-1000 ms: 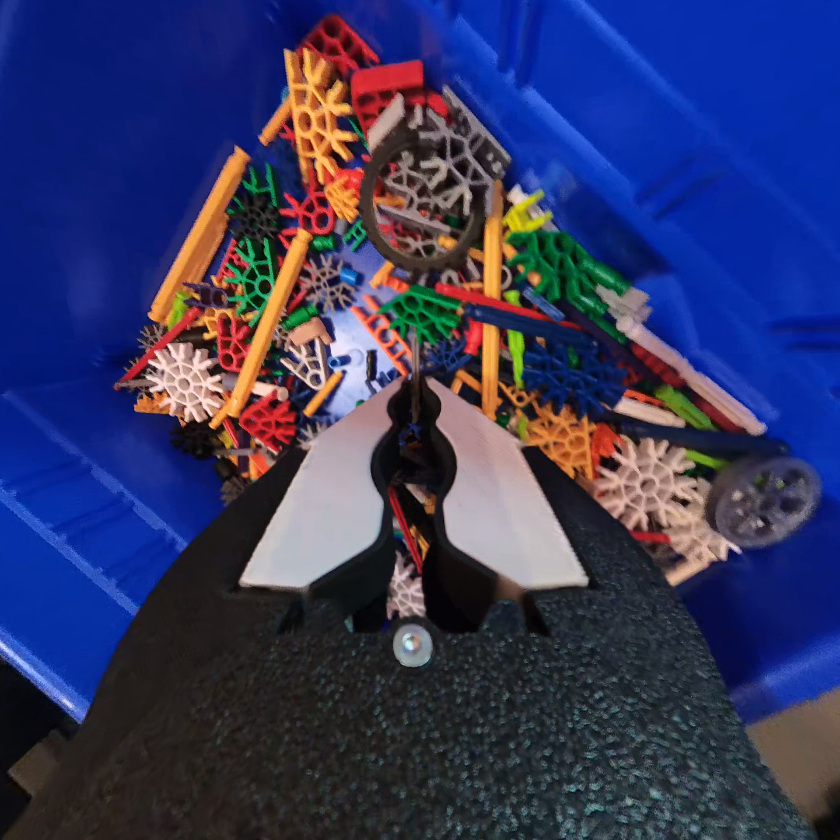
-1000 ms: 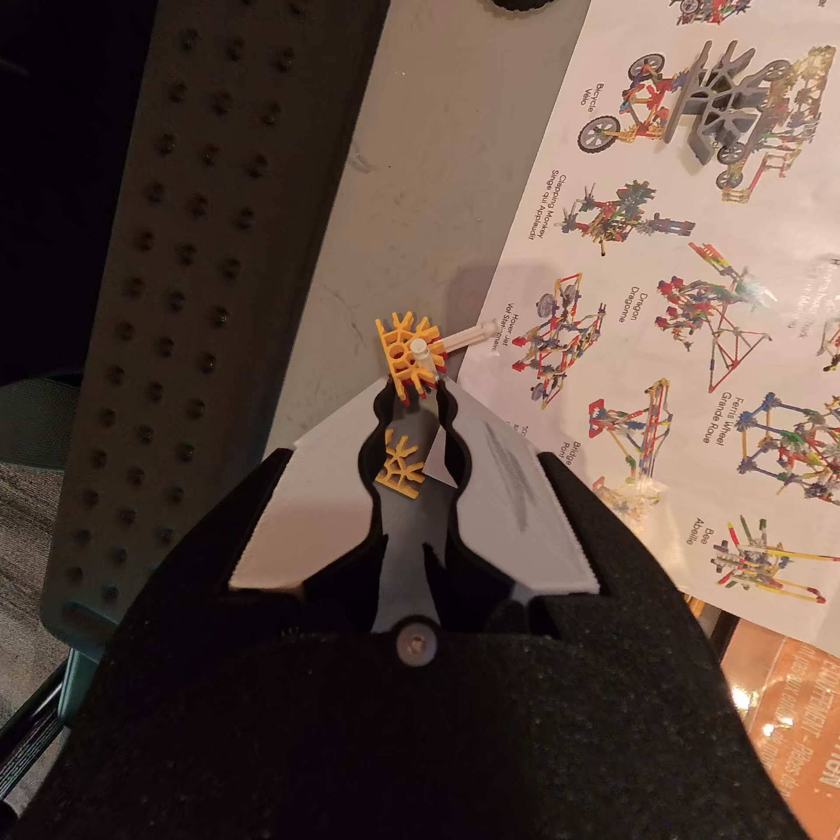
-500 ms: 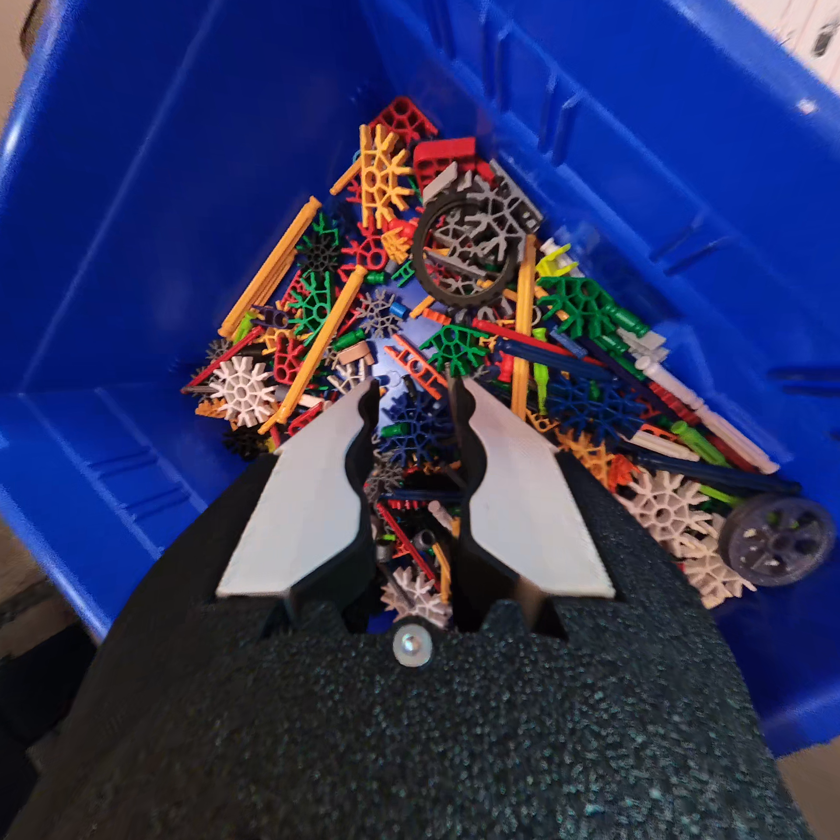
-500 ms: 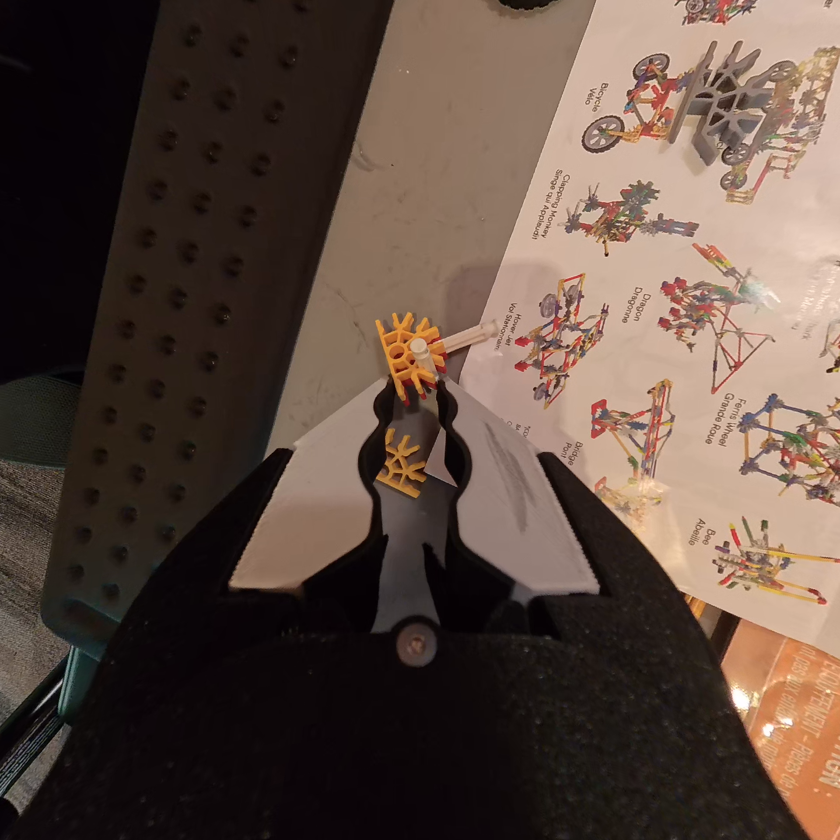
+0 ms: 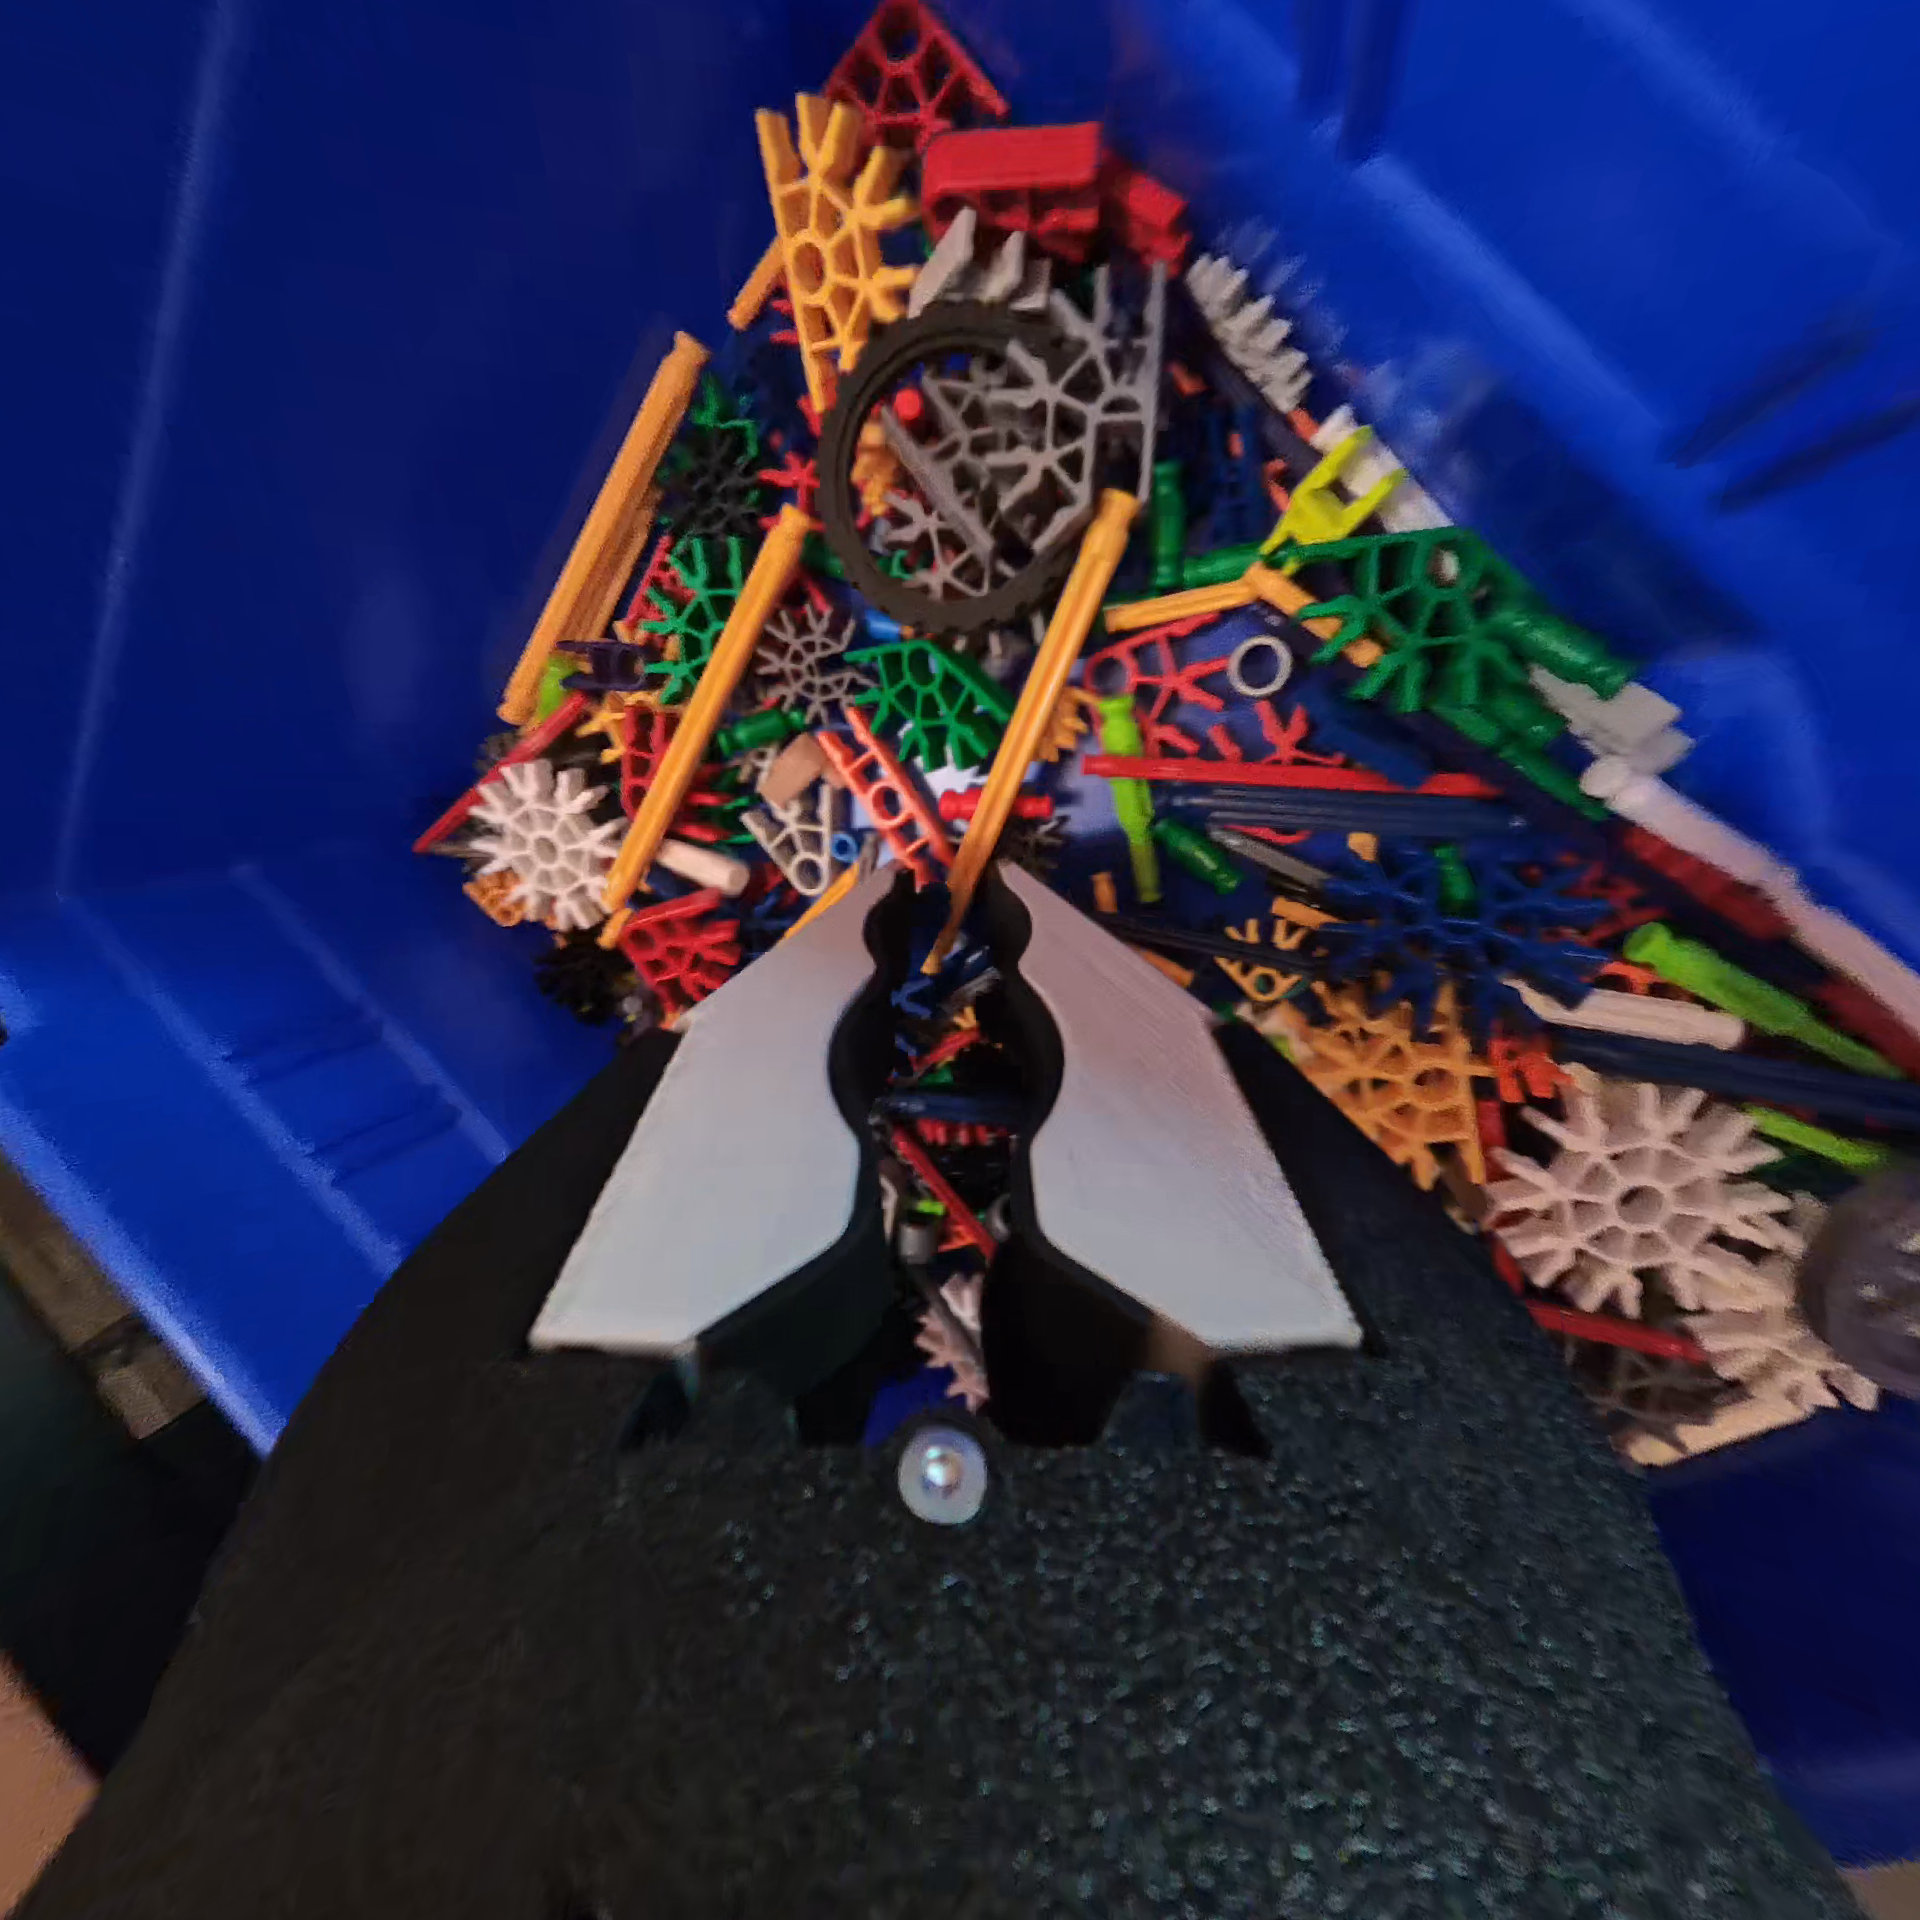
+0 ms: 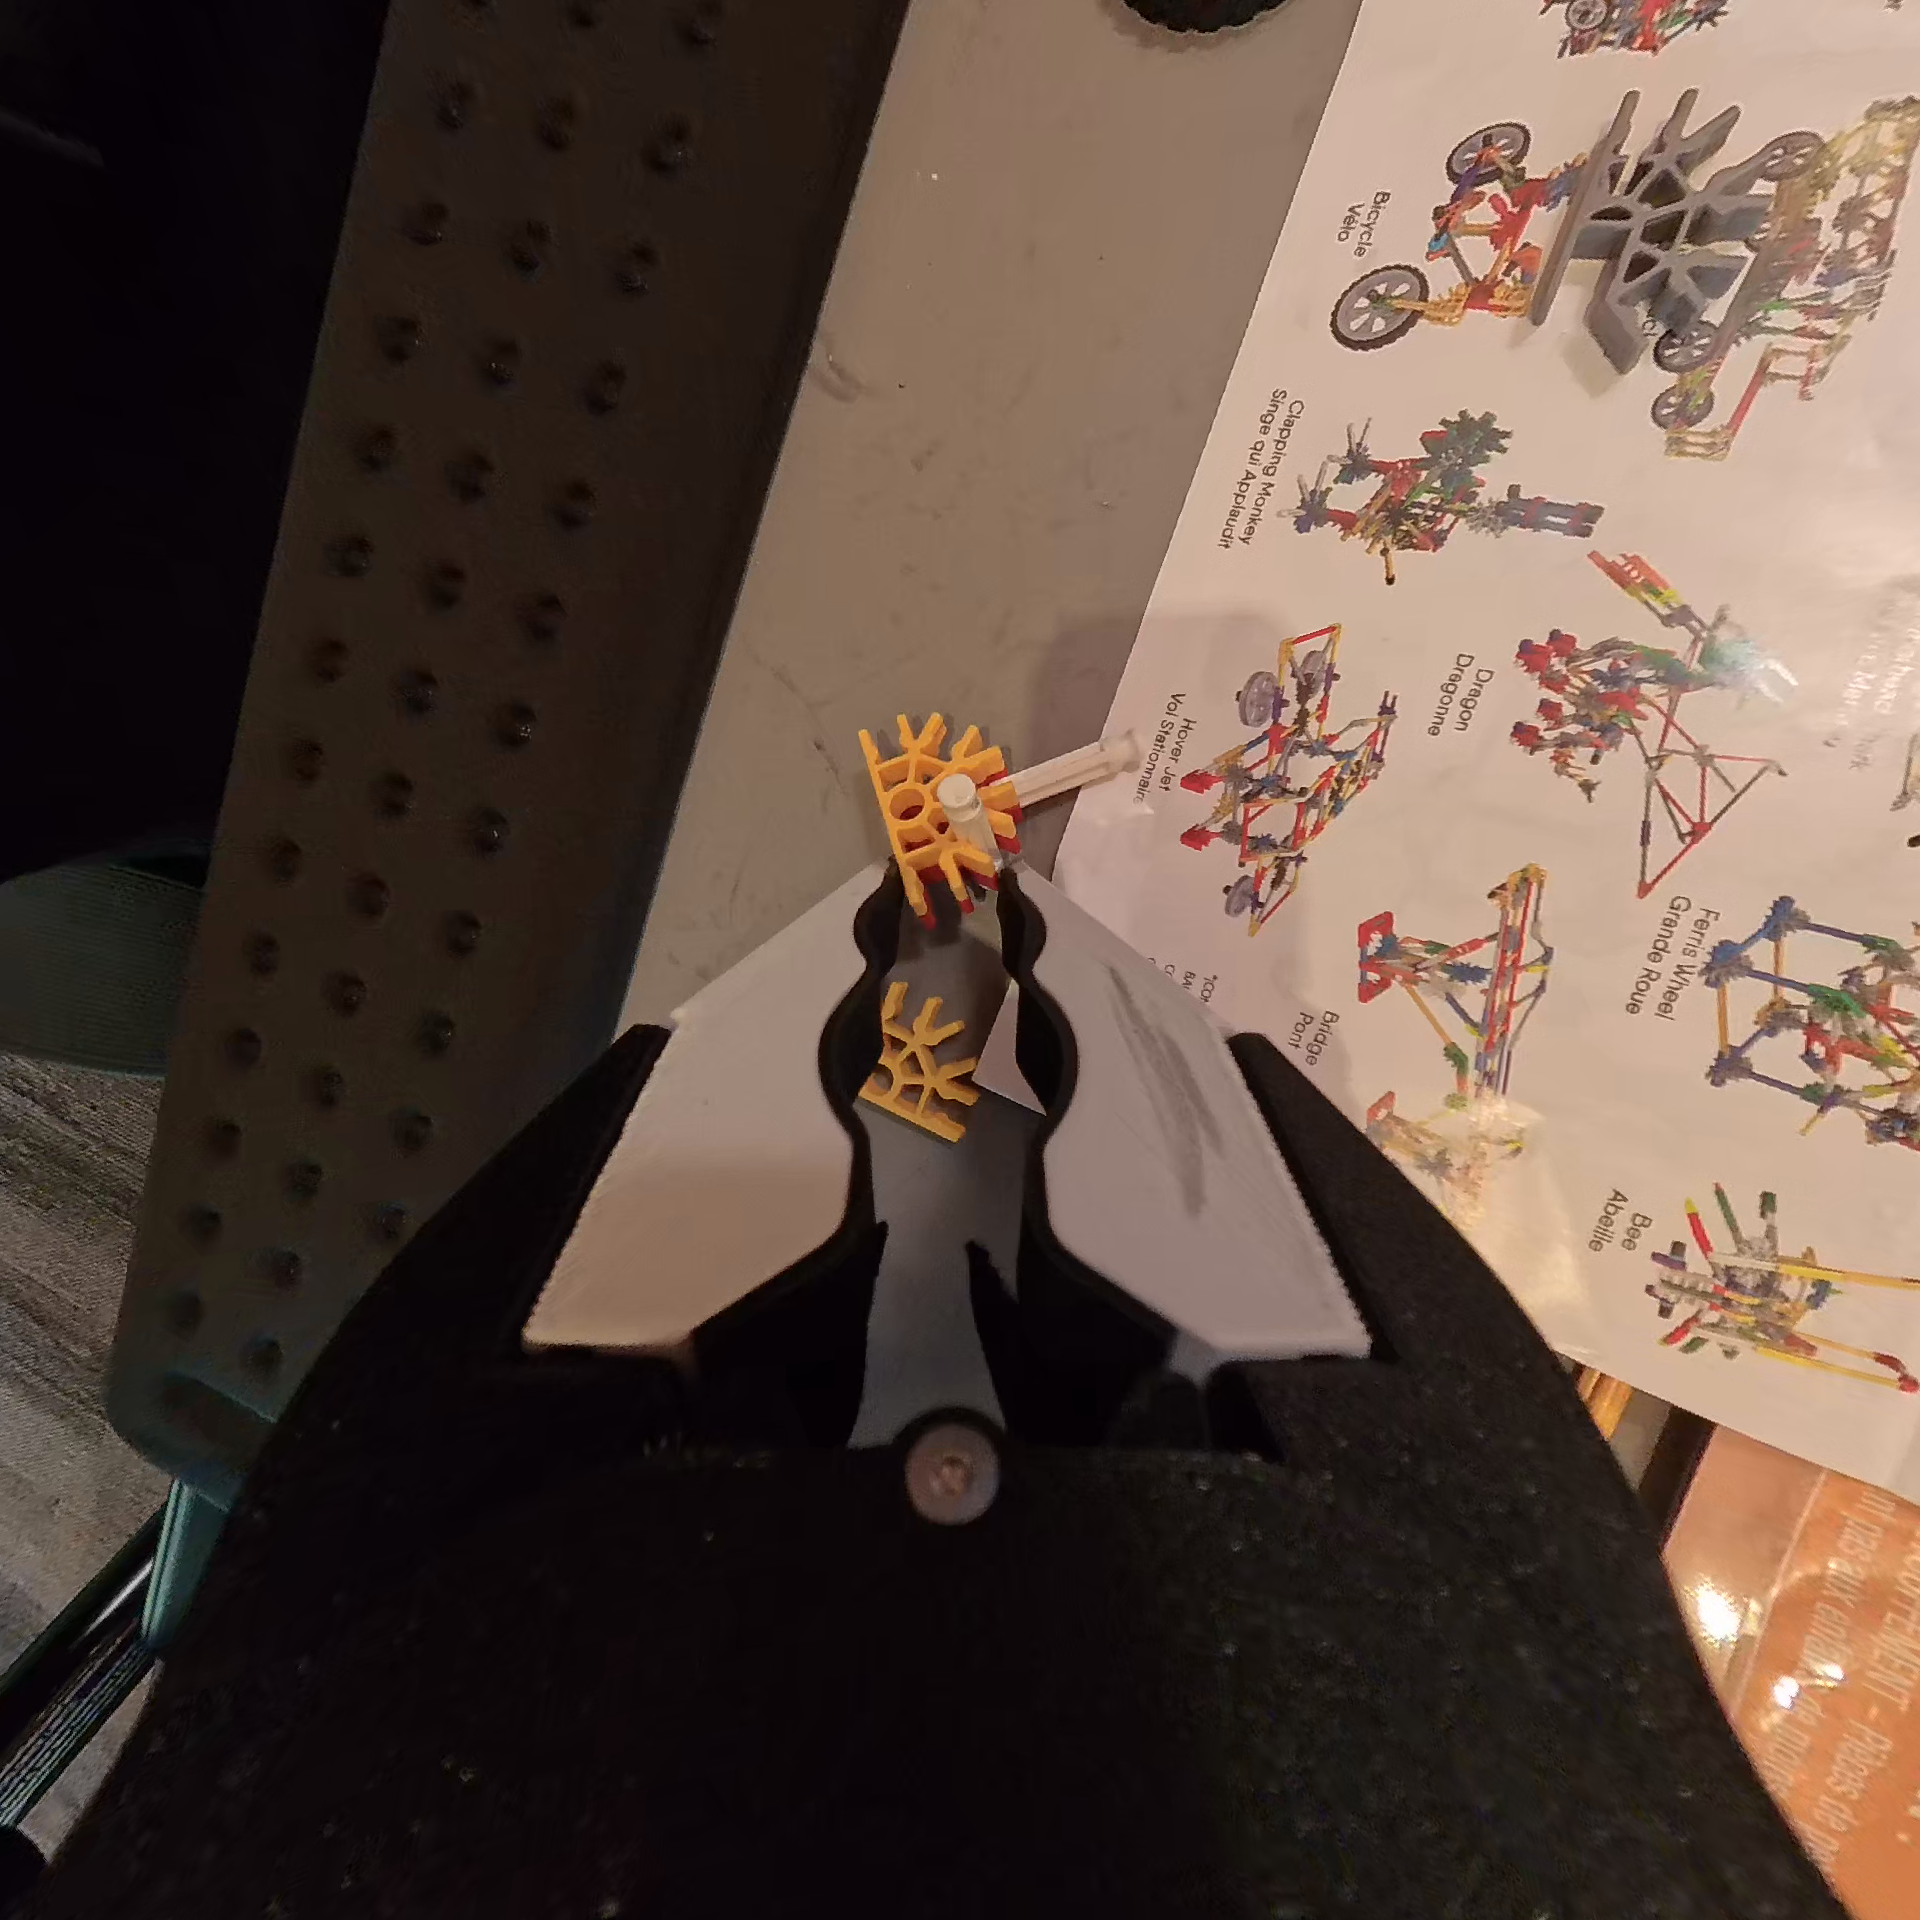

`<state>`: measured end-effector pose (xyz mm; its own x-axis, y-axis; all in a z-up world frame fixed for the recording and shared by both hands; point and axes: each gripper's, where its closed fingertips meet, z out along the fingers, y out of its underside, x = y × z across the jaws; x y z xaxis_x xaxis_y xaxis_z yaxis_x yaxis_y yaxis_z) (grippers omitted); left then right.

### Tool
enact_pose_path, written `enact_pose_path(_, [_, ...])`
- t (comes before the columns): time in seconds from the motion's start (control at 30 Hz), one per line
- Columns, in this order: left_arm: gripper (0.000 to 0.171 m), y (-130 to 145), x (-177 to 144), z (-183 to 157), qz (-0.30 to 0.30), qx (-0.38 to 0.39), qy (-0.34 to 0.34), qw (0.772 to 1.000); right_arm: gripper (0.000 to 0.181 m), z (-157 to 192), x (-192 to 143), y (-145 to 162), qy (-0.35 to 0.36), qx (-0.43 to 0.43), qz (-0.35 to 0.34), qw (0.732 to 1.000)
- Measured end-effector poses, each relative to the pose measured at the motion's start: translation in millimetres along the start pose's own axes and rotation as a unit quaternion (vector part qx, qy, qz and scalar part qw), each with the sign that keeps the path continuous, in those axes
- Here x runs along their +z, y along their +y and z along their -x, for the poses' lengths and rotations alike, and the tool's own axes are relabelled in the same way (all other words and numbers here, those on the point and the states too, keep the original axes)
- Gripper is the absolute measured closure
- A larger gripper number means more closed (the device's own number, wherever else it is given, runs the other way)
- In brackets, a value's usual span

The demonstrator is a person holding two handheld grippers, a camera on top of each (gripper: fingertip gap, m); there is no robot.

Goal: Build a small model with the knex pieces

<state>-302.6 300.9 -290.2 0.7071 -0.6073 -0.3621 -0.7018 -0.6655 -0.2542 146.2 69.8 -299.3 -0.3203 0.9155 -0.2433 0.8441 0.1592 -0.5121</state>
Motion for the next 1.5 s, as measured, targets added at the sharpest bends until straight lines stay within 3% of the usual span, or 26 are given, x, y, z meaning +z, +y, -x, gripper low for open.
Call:
enact_pose_path(0.2, [0.156, -7, -14, 34, -0.041, -0.033, -0.068, 0.996, 0.163, -1, 0, 0, -0.001, 0.003, -0.003, 1.0])
enact_pose_path(0.37, [0.148, -12, -17, 26, -0.058, -0.031, -0.044, 0.997, 0.163, -1, 0, 0, -0.002, 0.003, -0.004, 1.0])
enact_pose_path(0.47, [0.146, -15, -15, 8, -0.063, -0.012, -0.003, 0.998, 0.163, -1, -1, 0, -0.001, 0.003, -0.003, 1.0])
enact_pose_path(0.63, [0.13, -16, -24, -43, -0.076, 0.0, 0.138, 0.987, 0.163, -1, -1, 0, -0.002, 0.004, -0.005, 1.0])
enact_pose_path(0.8, [0.112, -4, -30, -61, -0.059, 0.008, 0.19, 0.98, 0.163, 0, 0, 0, -0.003, 0.004, -0.005, 1.0])
enact_pose_path(0.93, [0.126, -5, -28, -57, -0.057, 0.008, 0.175, 0.983, 0.163, 0, 0, 0, -0.003, 0.004, -0.005, 1.0])
enact_pose_path(1.03, [0.127, -18, -29, -43, -0.087, -0.009, 0.154, 0.984, 0.163, 0, 0, 0, -0.002, 0.004, -0.004, 1.0])
enact_pose_path(1.13, [0.128, -44, -32, -6, -0.157, -0.064, 0.088, 0.982, 0.163, -1, 0, 0, -0.002, 0.004, -0.005, 1.0])
enact_pose_path(1.23, [0.13, -56, -24, 27, -0.176, -0.102, 0.018, 0.979, 0.163, -1, 0, 0, -0.002, 0.006, -0.006, 1.0])
enact_pose_path(1.3, [0.129, -57, -12, 27, -0.164, -0.109, 0.022, 0.98, 0.163, -1, 0, 0, -0.002, 0.008, -0.008, 1.0])
enact_pose_path(1.4, [0.126, -63, -3, 2, -0.166, -0.097, 0.095, 0.977, 0.163, -1, -1, 0, -0.005, 0.011, -0.013, 1.0])
enact_pose_path(1.5, [0.132, -58, 6, 4, -0.148, -0.08, 0.074, 0.983, 0.163, -1, -1, 0, -0.01, 0.015, -0.019, 1.0])
